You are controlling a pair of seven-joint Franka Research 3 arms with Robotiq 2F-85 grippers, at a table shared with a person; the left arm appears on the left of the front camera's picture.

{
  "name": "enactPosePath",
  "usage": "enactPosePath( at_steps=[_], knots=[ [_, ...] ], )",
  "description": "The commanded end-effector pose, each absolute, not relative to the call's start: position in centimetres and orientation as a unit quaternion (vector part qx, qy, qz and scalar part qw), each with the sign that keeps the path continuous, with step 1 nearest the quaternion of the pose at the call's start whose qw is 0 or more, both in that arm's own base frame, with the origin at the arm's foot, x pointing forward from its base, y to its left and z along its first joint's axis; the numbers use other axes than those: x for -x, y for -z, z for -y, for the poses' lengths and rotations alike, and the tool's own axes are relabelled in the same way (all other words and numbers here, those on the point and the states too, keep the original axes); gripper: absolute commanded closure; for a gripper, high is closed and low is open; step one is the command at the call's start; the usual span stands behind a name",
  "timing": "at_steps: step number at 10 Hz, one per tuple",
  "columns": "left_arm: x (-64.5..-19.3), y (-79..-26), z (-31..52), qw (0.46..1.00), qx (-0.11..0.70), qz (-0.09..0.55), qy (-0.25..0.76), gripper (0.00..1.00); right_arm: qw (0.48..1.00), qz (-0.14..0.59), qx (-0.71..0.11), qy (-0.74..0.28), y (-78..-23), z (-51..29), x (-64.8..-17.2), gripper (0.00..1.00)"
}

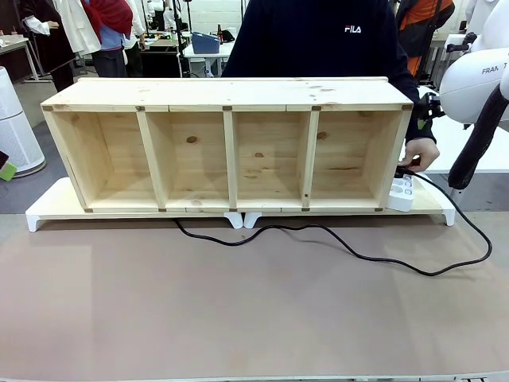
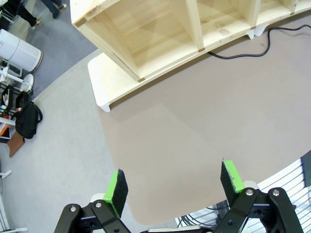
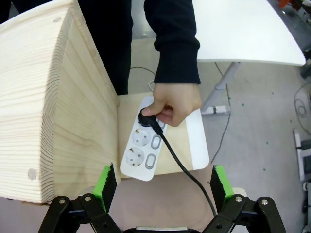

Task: Perform cable management.
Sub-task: Release the Power Cable when the human grasps it.

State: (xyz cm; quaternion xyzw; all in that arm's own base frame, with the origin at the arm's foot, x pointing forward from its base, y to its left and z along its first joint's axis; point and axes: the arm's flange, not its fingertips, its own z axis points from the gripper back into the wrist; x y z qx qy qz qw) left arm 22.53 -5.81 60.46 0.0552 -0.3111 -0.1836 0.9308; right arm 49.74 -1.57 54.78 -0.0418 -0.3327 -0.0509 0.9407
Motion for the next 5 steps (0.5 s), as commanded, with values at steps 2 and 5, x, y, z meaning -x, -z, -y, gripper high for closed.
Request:
enactPosePath(
  at_steps=[2,5],
  knots=[
    [-22.50,-60.43,5.77,0.931,-0.053,0.311,0.185,0.00,0.941,0.331,0.036,0.055,-54.64,1.54,-49.81,0.00],
    [-22.50,-60.43,5.77,0.931,-0.053,0.311,0.185,0.00,0.941,0.331,0.036,0.055,-54.64,1.54,-49.81,0.00]
  ],
)
